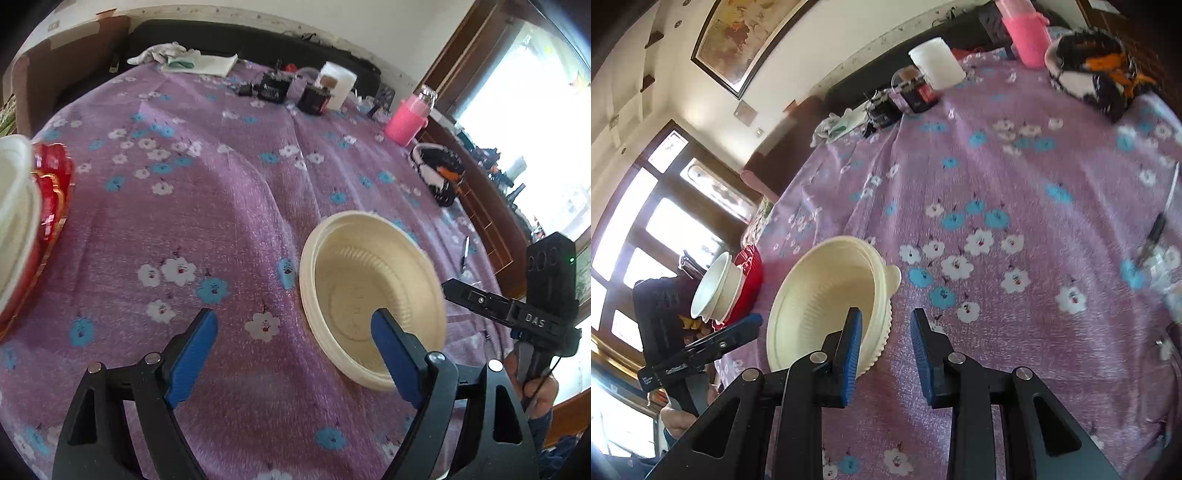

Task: Organize plates and bowls
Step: 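Lift the beige bowl with the right tool while the left tool grasps its rim, then carry the beige bowl with both tools over the white bowl on the stack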

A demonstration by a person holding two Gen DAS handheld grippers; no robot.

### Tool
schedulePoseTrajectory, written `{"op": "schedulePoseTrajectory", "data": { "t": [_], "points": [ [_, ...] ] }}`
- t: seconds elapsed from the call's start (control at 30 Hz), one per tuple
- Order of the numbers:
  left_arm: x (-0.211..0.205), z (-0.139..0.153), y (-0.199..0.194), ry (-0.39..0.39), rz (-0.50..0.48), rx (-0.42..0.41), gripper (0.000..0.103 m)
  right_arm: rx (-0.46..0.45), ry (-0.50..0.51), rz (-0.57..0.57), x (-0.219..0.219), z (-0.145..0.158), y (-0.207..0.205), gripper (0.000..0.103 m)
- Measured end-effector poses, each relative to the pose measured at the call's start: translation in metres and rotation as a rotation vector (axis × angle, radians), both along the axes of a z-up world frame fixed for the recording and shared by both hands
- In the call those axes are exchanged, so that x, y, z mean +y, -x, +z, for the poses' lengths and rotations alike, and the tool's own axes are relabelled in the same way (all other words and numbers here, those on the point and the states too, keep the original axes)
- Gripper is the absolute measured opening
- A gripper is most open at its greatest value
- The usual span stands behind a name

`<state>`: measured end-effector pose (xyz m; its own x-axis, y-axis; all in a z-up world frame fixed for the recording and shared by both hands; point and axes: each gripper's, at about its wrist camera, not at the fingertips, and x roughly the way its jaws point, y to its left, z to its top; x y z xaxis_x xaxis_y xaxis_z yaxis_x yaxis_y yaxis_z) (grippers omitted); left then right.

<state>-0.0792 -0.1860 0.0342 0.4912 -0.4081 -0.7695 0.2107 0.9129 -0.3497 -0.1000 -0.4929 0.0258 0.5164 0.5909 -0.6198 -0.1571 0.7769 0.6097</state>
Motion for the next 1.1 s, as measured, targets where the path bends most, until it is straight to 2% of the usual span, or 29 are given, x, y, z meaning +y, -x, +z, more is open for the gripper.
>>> {"op": "schedulePoseTrajectory", "data": {
  "t": [0.03, 0.07, 0.13, 0.2, 0.23, 0.3, 0.33, 0.53, 0.73, 1.1],
  "points": [
    [-0.003, -0.004, -0.003, -0.008, -0.001, 0.004, 0.067, 0.008, -0.004, 0.002, 0.003, -0.002, -0.001, 0.031],
    [-0.006, -0.006, -0.006, -0.012, -0.008, 0.007, 0.061, 0.013, -0.016, 0.008, 0.005, -0.003, -0.007, 0.031],
    [-0.014, -0.013, -0.013, -0.034, -0.027, 0.014, 0.031, 0.006, -0.024, 0.030, 0.014, -0.004, -0.006, 0.030],
    [-0.019, -0.016, -0.014, -0.028, -0.050, 0.015, 0.022, 0.008, -0.004, 0.037, 0.024, -0.006, -0.006, 0.024],
    [-0.022, -0.013, -0.011, -0.053, -0.058, -0.009, 0.015, 0.004, -0.010, 0.038, 0.029, -0.006, -0.006, 0.016],
    [-0.023, -0.005, -0.004, -0.123, -0.048, -0.077, 0.015, 0.008, 0.008, 0.031, 0.037, -0.002, -0.005, 0.014],
    [-0.020, -0.001, -0.002, -0.127, -0.041, -0.097, 0.015, 0.007, 0.003, 0.026, 0.040, -0.001, -0.005, 0.014],
    [0.012, 0.019, 0.005, -0.121, 0.009, -0.145, 0.015, -0.001, -0.034, 0.049, 0.064, 0.013, -0.005, 0.014],
    [0.048, 0.028, 0.015, -0.119, 0.068, -0.168, 0.021, 0.015, -0.059, 0.105, 0.101, 0.023, -0.013, 0.014],
    [0.101, 0.059, 0.026, -0.112, 0.141, -0.232, 0.023, 0.024, -0.089, 0.201, 0.159, 0.046, -0.022, 0.016]
  ]
}}
